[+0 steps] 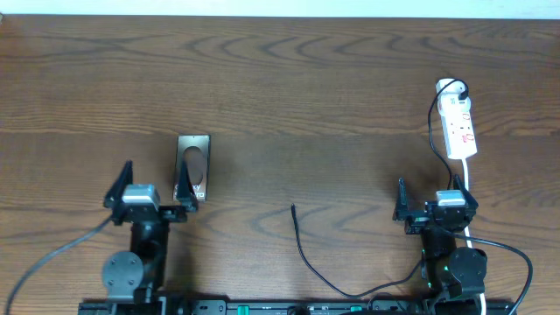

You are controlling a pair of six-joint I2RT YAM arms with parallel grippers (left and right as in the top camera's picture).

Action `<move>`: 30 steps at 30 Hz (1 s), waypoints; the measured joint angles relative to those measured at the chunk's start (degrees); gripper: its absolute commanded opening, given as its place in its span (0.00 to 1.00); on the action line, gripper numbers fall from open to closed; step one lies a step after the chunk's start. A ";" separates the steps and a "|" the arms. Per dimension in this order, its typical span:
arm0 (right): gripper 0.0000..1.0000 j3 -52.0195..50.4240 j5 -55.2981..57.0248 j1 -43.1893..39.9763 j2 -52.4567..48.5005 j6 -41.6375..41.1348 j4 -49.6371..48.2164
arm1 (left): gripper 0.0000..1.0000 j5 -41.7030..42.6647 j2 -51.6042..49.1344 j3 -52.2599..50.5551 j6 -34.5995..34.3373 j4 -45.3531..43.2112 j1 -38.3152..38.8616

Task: Plug charger to phone and switch on socket
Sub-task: 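Raise the left arm and move the left gripper over the phone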

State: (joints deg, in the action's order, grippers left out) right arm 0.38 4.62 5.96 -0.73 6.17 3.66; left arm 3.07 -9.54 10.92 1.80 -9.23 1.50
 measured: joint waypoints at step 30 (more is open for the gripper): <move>0.99 0.00 -0.13 0.00 -0.02 0.17 0.02 | 0.94 0.63 -81.70 92.32 1.22 69.16 -0.02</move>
State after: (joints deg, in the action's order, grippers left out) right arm 0.38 4.49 5.96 -0.75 6.35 3.68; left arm 3.70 -91.24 103.24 3.03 59.92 1.48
